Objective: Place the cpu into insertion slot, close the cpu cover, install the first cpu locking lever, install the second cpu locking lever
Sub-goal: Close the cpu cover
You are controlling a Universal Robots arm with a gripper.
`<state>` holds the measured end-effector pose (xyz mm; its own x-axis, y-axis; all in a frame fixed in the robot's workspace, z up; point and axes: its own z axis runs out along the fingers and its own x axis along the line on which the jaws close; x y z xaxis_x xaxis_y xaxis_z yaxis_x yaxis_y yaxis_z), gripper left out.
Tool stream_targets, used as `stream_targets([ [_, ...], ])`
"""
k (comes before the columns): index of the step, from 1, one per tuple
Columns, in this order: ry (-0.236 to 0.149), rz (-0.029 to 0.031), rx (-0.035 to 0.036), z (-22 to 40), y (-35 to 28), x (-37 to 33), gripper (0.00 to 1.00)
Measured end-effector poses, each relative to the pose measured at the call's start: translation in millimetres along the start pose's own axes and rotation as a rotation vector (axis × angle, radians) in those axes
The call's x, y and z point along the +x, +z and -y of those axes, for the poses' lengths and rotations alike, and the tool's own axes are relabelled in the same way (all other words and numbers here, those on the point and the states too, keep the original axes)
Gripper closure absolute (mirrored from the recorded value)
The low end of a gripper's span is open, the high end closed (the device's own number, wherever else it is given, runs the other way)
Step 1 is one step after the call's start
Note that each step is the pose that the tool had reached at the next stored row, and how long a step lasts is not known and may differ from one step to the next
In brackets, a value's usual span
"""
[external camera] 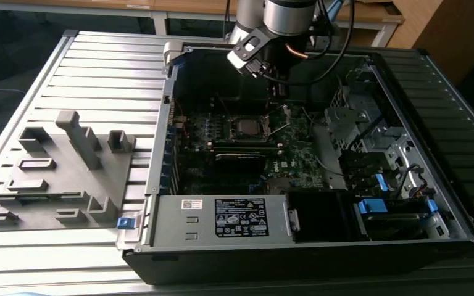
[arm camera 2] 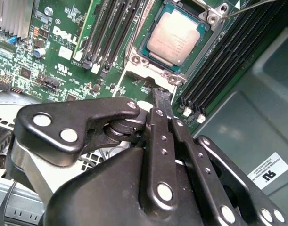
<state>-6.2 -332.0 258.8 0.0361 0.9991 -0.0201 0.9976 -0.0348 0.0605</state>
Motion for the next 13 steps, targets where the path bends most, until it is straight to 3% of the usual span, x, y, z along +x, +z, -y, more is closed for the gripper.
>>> stream_targets([
  [8,0.000,0.0000,0.0000,-7.0,0.4,0.3,0.89],
  [13,0.000,0.0000,0.0000,-7.6,0.5,0.3,0.89],
])
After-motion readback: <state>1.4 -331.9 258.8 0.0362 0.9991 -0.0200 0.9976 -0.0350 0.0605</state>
